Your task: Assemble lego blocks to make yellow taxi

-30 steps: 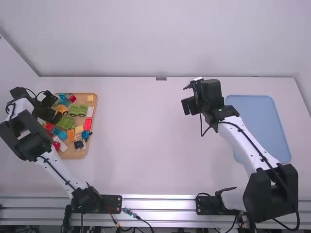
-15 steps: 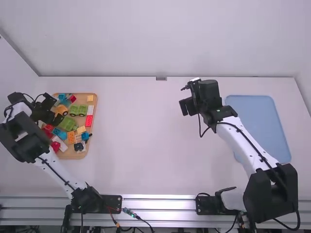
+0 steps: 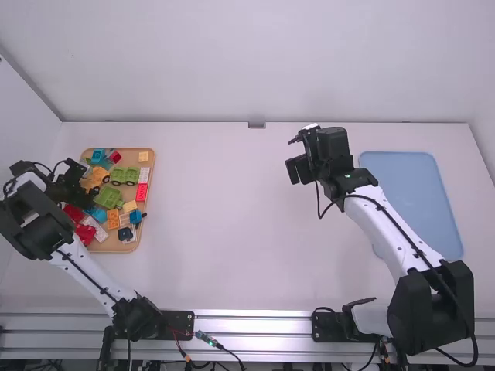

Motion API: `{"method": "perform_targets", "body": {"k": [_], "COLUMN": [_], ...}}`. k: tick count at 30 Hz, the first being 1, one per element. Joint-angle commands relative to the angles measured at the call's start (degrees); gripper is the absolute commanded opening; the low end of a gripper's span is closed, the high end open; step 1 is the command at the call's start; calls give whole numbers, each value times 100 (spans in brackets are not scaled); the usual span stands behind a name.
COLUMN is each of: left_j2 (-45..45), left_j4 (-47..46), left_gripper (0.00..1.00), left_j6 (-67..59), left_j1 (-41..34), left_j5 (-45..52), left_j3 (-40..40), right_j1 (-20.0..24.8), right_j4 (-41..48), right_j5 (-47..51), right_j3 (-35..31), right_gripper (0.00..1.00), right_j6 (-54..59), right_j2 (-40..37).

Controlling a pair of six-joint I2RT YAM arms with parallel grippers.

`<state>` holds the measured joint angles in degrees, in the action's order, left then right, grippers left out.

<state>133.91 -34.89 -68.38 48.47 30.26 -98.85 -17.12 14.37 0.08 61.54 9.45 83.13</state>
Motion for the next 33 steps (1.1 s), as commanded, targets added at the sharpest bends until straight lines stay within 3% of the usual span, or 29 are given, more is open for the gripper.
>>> {"method": "perform_targets", "body": {"k": [1, 9, 13, 21, 26, 27, 29, 33], "left_j2": [109, 109, 109, 109, 109, 109, 107, 107], "left_j4": [5, 134, 647, 897, 868, 866, 870, 748], "left_gripper": [94, 81, 65, 63, 47, 45, 55, 51], "left_j6": [-63, -35, 442, 448, 474, 507, 767, 927], "left_j1": [-83, -76, -76, -87, -83, -98, -122, -122], "left_j5": [-25, -64, 34, -29, 65, 78, 23, 32], "left_j3": [-103, -101, 52, 312, 297, 293, 253, 102], "right_j1": [-9, -7, -17, 9, 24, 24, 24, 26], "right_j4": [7, 7, 7, 4, 9, 9, 7, 9], "right_j5": [-2, -2, 0, 0, -4, -2, -2, -2], "right_j3": [151, 151, 151, 151, 151, 151, 151, 151], "right_gripper": [99, 99, 99, 99, 99, 99, 99, 99], "right_j6": [-20, -17, -20, -20, -20, -20, -20, -20], "right_j2": [23, 23, 23, 23, 23, 23, 23, 23]}}
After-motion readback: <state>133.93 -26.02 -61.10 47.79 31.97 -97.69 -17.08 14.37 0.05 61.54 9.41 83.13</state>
